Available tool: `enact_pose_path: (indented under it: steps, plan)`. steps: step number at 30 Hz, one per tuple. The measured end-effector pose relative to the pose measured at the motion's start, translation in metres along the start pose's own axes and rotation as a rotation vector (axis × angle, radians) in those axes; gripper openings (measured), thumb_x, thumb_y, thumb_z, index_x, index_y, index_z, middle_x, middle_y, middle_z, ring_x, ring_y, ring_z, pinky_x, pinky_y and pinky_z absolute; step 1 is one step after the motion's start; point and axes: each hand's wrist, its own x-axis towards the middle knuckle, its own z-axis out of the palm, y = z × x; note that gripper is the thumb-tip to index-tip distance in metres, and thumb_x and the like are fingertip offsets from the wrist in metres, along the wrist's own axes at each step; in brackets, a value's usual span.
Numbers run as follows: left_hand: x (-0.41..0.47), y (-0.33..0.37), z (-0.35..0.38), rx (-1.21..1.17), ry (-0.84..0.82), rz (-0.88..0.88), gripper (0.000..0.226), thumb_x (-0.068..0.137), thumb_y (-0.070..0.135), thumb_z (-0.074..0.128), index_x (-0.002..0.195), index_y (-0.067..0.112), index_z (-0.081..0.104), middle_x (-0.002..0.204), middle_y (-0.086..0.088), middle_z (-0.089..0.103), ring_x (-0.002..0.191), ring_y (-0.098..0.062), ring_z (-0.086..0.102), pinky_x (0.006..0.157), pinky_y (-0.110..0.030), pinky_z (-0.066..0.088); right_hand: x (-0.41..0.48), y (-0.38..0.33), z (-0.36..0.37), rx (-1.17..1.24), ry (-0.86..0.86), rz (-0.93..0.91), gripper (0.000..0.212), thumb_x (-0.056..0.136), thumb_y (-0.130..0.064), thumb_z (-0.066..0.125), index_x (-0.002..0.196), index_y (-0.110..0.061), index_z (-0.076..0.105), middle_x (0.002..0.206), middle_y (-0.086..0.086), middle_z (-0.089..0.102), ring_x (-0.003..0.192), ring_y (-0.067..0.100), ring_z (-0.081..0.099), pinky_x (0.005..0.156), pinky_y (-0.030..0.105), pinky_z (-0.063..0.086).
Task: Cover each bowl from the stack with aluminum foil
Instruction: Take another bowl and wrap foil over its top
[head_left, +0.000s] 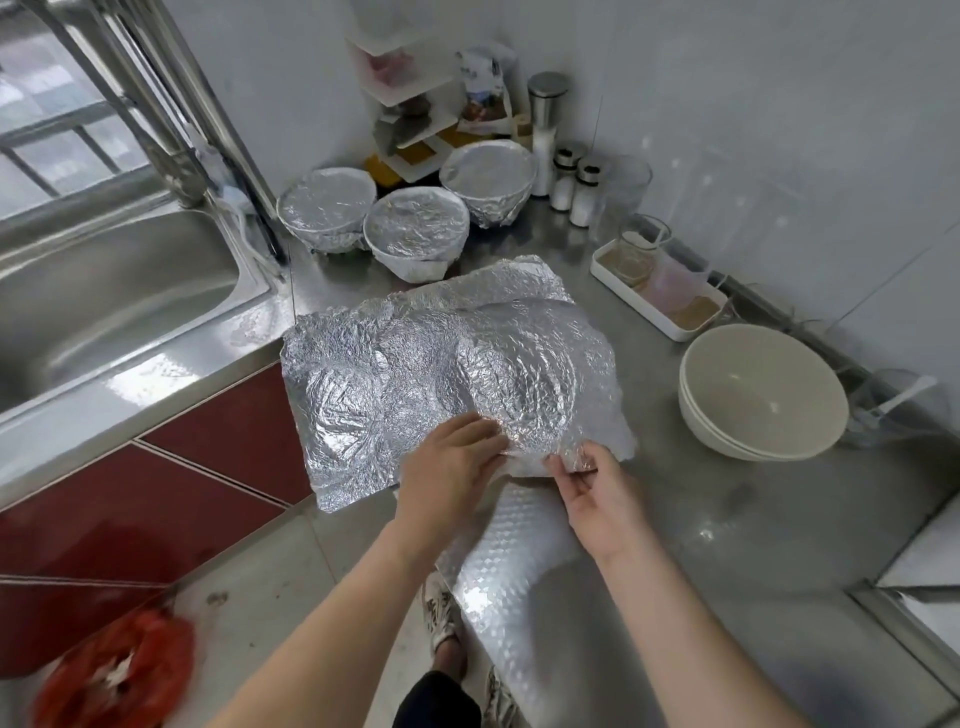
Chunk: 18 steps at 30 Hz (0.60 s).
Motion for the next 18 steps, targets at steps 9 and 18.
enact_pose_path:
  steps: [9, 18]
  plan:
    - [0.005, 0.007, 0.006, -0.005, 0.086, -0.016, 0.030, 0.090, 0.037, 0.052, 0.089, 0.020, 0.077, 0.088, 0.006, 0.069, 0.086, -0.016, 0.059, 0.059, -0.027, 0.050, 0.009, 0.005, -0.003, 0.032, 0.001, -0.032, 0.012, 0.094, -0.003, 0.056, 0.105, 0.002, 0.056, 0.111, 0.022, 0.056, 0.093, 0.030, 0.060, 0.053, 0.023, 0.056]
    - [0.011, 0.008, 0.002, 0.091, 0.032, 0.069, 0.030, 0.089, 0.032, 0.051, 0.084, 0.018, 0.077, 0.081, 0.004, 0.068, 0.077, -0.017, 0.061, 0.058, -0.026, 0.052, 0.012, 0.004, -0.004, 0.039, -0.046, 0.017, 0.014, 0.095, -0.002, 0.054, 0.107, 0.002, 0.058, 0.104, 0.020, 0.062, 0.085, 0.025, 0.062, 0.054, 0.023, 0.056]
